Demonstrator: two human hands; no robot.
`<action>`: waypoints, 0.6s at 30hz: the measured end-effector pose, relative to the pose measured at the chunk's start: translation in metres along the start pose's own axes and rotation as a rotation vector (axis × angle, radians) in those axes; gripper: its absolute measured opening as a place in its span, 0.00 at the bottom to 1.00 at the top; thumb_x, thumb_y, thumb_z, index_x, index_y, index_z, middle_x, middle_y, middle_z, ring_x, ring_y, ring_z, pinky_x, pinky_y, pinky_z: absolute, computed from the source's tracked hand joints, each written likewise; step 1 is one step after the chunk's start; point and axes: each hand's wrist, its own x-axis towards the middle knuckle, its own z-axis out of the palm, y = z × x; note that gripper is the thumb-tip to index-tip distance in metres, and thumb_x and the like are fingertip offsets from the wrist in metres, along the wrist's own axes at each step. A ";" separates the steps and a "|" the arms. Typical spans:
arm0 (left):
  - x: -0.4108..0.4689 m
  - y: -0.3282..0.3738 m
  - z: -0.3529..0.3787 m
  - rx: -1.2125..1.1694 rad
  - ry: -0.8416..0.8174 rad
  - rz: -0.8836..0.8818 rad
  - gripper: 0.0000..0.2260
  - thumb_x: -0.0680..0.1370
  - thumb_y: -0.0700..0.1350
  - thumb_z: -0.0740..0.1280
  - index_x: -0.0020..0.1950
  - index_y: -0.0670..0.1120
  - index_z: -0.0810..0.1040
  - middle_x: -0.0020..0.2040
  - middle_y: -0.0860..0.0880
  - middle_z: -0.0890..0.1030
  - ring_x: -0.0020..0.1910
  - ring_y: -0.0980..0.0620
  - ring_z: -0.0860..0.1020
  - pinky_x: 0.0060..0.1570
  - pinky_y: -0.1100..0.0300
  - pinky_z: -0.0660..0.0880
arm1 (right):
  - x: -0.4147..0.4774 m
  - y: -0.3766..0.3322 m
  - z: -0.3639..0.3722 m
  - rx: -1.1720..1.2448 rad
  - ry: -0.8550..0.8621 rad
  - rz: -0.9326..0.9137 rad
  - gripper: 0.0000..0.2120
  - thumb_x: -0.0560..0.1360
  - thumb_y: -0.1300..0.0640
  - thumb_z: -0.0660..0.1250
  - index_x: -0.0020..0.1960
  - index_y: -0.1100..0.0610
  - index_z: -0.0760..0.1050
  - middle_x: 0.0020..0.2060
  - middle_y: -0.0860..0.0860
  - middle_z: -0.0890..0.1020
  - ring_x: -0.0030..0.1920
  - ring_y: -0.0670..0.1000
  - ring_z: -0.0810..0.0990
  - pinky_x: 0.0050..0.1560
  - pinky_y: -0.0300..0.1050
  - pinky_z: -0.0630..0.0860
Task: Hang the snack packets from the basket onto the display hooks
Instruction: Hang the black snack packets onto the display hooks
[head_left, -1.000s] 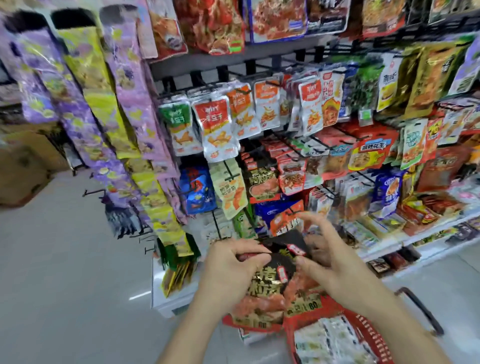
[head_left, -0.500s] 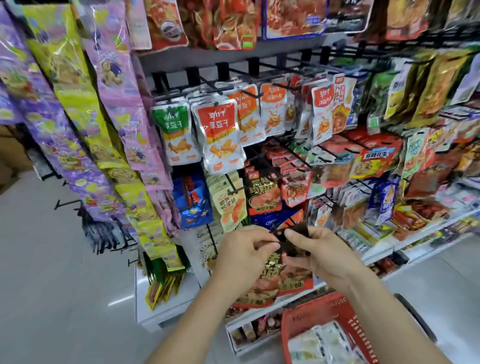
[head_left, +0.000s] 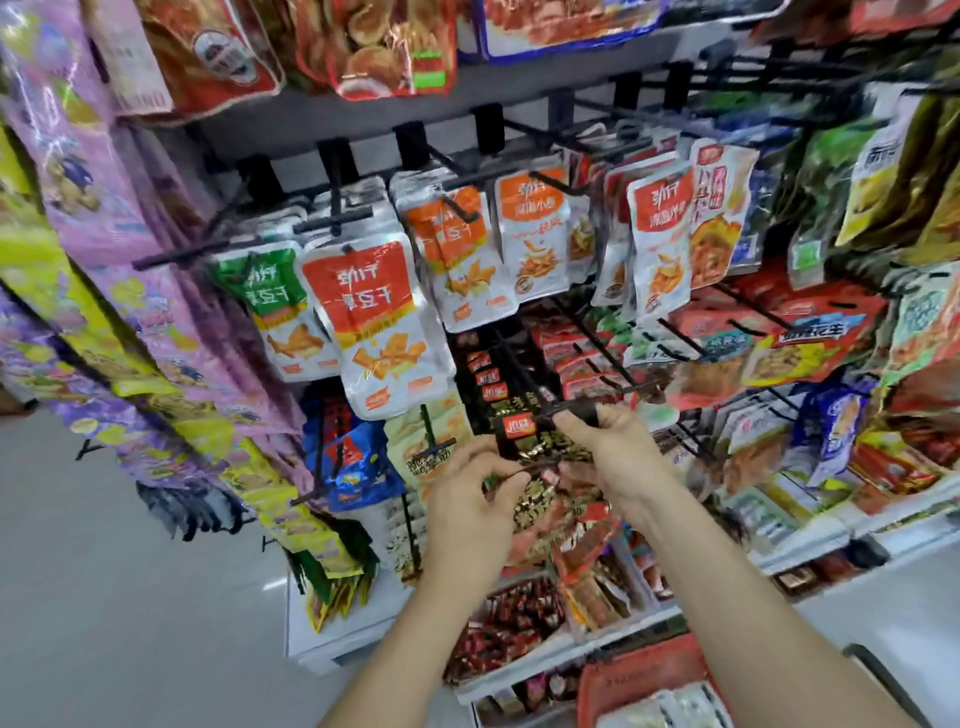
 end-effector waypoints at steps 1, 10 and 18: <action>0.002 -0.002 0.001 0.002 0.001 0.007 0.09 0.74 0.40 0.72 0.38 0.53 0.79 0.55 0.64 0.72 0.55 0.80 0.66 0.55 0.83 0.55 | 0.003 0.001 0.001 0.001 -0.001 0.003 0.07 0.77 0.59 0.68 0.40 0.57 0.79 0.38 0.49 0.82 0.39 0.47 0.80 0.31 0.40 0.77; 0.010 -0.012 0.004 0.043 0.041 0.015 0.03 0.73 0.41 0.73 0.42 0.49 0.82 0.54 0.55 0.77 0.57 0.59 0.74 0.62 0.68 0.66 | 0.015 0.009 0.003 -0.049 0.023 0.009 0.05 0.77 0.62 0.68 0.43 0.59 0.80 0.42 0.54 0.84 0.38 0.51 0.80 0.33 0.44 0.77; -0.004 -0.011 -0.001 0.169 0.008 0.228 0.08 0.76 0.41 0.69 0.40 0.52 0.76 0.72 0.52 0.68 0.71 0.60 0.63 0.72 0.56 0.58 | 0.029 0.018 0.005 -0.055 0.019 0.055 0.03 0.78 0.61 0.67 0.47 0.57 0.80 0.47 0.53 0.84 0.38 0.51 0.79 0.32 0.43 0.77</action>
